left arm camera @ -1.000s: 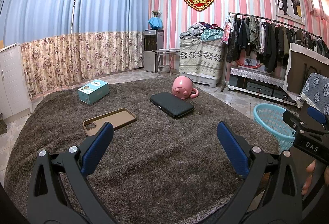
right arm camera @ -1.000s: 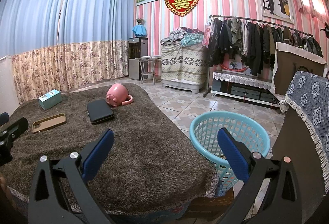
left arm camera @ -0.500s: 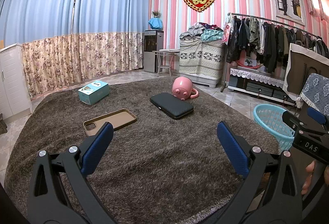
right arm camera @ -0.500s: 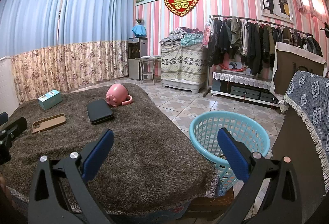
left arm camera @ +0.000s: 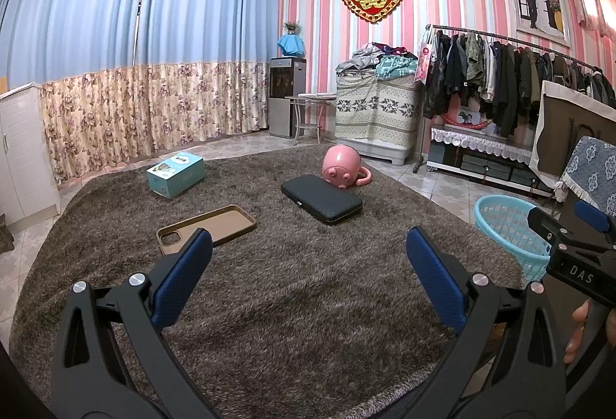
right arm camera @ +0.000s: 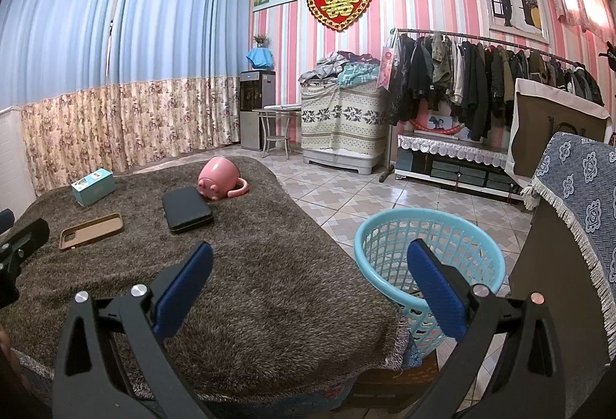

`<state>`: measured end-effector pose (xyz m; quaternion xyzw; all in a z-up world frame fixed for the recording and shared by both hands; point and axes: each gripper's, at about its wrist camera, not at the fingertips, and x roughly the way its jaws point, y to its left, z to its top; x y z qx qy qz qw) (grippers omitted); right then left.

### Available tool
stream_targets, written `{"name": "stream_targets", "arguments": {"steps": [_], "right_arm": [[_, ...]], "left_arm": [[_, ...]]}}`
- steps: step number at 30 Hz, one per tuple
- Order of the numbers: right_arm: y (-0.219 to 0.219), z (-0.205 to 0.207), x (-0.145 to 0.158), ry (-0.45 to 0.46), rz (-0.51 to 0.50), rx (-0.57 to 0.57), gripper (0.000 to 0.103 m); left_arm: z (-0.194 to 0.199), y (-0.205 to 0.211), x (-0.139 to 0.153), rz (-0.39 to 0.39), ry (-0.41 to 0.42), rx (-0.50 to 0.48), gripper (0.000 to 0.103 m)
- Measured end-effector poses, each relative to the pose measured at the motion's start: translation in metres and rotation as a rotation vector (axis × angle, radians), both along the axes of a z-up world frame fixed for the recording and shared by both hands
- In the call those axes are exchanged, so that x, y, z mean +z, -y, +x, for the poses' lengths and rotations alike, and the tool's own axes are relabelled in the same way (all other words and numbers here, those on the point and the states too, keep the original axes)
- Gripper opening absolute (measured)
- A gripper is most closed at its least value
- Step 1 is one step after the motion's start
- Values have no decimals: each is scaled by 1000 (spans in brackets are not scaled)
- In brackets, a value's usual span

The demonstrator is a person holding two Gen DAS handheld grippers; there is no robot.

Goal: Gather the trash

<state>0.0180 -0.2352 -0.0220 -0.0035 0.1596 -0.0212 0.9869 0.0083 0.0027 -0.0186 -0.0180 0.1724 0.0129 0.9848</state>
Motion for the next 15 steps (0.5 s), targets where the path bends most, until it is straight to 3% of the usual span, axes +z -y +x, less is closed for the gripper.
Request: {"name": "stream_targets", "arguments": {"steps": [15], "right_arm": [[4, -2, 0, 3, 11, -8, 99]], "left_arm": [[2, -3, -1, 1, 3, 3, 98]]}}
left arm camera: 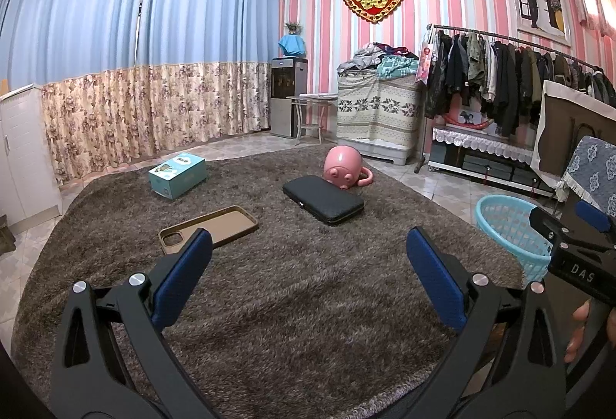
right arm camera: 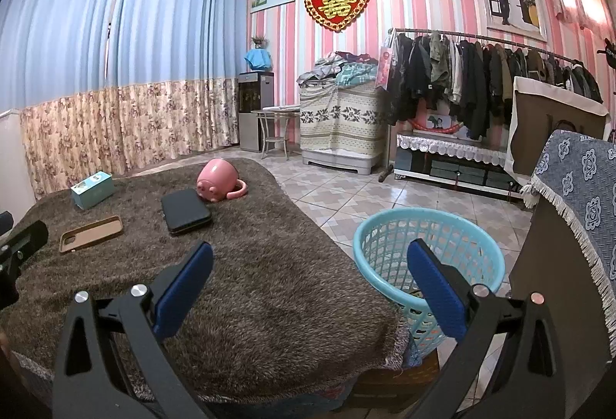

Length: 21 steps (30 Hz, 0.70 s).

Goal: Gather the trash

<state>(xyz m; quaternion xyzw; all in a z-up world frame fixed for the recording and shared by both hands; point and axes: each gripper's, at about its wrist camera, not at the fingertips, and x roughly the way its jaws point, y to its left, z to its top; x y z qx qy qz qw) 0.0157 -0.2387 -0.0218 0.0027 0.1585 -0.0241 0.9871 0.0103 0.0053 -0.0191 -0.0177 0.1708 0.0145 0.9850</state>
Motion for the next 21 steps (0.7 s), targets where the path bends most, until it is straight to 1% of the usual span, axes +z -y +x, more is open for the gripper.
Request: {"name": "stream_targets", "arguments": {"steps": [21], "right_arm": [[-2, -1, 1, 0, 9, -1, 99]], "left_arm": [[1, -2, 3, 8, 3, 1, 98]]}}
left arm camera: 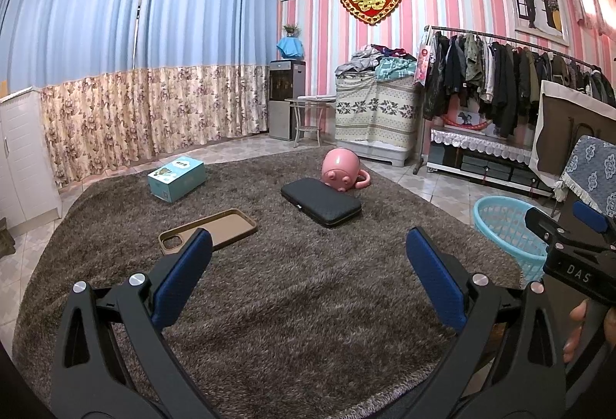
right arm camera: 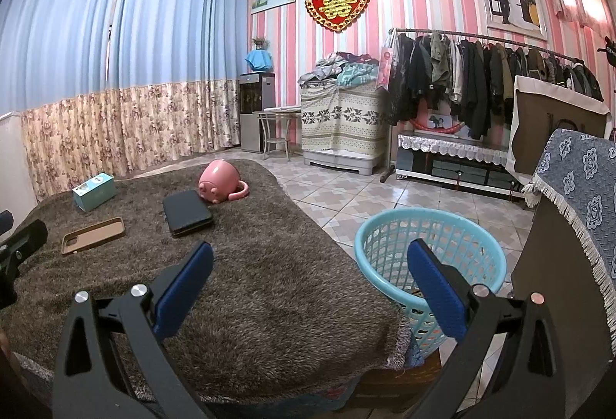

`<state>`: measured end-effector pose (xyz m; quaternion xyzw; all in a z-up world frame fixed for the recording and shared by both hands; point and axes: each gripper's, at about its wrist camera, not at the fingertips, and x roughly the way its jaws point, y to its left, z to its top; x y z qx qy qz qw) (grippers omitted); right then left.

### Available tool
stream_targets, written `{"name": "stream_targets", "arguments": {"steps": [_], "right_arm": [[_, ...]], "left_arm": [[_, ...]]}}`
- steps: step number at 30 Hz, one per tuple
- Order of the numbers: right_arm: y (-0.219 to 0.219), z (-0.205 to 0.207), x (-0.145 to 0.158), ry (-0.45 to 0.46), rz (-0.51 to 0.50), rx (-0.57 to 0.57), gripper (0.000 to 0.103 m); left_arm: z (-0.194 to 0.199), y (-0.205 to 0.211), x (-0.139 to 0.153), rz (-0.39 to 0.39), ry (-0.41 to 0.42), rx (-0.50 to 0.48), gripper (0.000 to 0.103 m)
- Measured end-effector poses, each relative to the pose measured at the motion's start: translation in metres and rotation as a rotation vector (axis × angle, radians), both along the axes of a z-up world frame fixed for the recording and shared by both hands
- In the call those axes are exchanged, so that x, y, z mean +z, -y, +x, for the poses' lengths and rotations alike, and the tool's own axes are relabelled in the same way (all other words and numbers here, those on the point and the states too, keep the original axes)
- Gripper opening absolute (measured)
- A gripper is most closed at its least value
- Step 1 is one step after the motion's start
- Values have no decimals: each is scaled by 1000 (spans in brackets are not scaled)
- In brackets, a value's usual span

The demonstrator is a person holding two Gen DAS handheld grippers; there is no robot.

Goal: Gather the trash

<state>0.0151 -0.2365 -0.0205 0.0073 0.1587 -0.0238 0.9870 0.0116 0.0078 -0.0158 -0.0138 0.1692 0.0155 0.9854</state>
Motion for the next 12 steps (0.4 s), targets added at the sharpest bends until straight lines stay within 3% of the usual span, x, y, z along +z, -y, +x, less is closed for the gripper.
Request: {"name": "stream_targets", "arguments": {"steps": [12], "right_arm": [[0, 0, 0, 0, 1, -1, 99]], "left_arm": [[0, 1, 9, 2, 1, -19, 98]]}}
